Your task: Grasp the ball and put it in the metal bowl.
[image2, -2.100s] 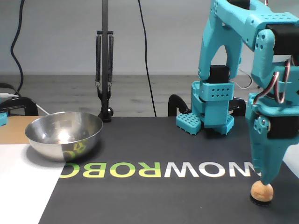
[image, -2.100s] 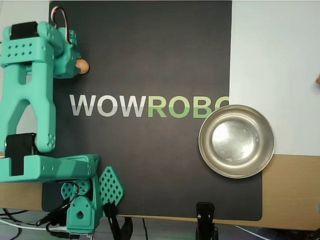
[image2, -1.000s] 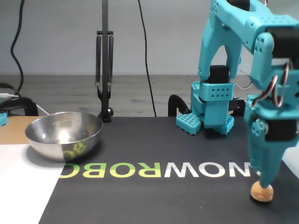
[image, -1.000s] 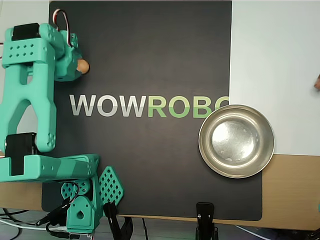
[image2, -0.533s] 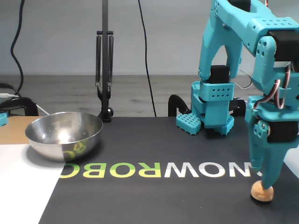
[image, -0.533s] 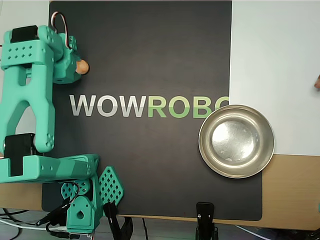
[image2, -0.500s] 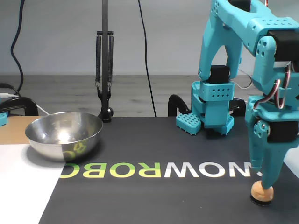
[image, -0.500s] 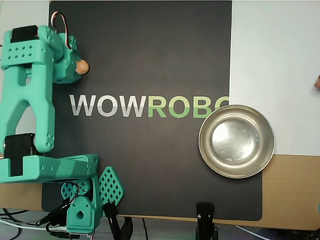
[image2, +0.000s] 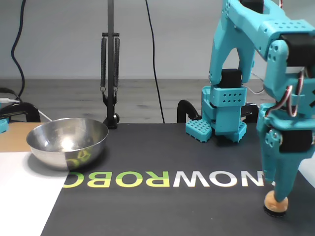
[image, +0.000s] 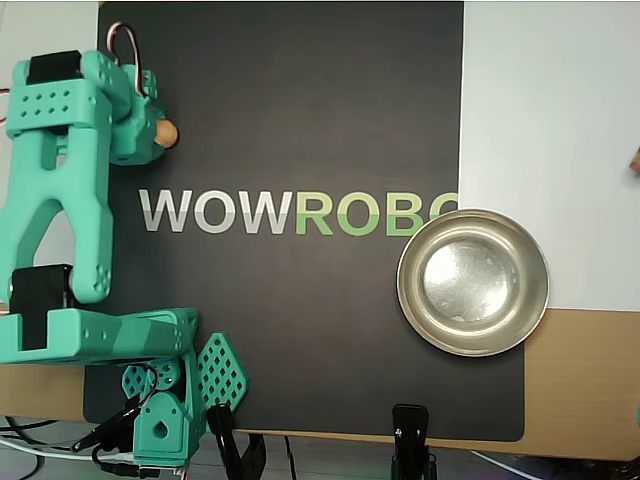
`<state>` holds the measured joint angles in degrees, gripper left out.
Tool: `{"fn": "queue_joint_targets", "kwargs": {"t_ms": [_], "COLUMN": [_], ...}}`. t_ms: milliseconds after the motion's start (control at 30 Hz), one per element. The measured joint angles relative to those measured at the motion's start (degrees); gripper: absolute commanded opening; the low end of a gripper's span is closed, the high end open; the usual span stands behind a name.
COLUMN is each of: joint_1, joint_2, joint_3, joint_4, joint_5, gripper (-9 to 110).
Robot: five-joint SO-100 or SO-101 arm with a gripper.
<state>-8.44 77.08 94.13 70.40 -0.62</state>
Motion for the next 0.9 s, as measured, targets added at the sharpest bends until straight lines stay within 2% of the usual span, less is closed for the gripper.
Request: {"fn": "queue_joint_targets", "kwargs": {"t_ms": [900], "joint_1": [0.1], "joint_2": [-3.9], "joint_3": [0.1], "joint_4": [-1.5], "joint_5": [-0.2], "gripper": [50]}}
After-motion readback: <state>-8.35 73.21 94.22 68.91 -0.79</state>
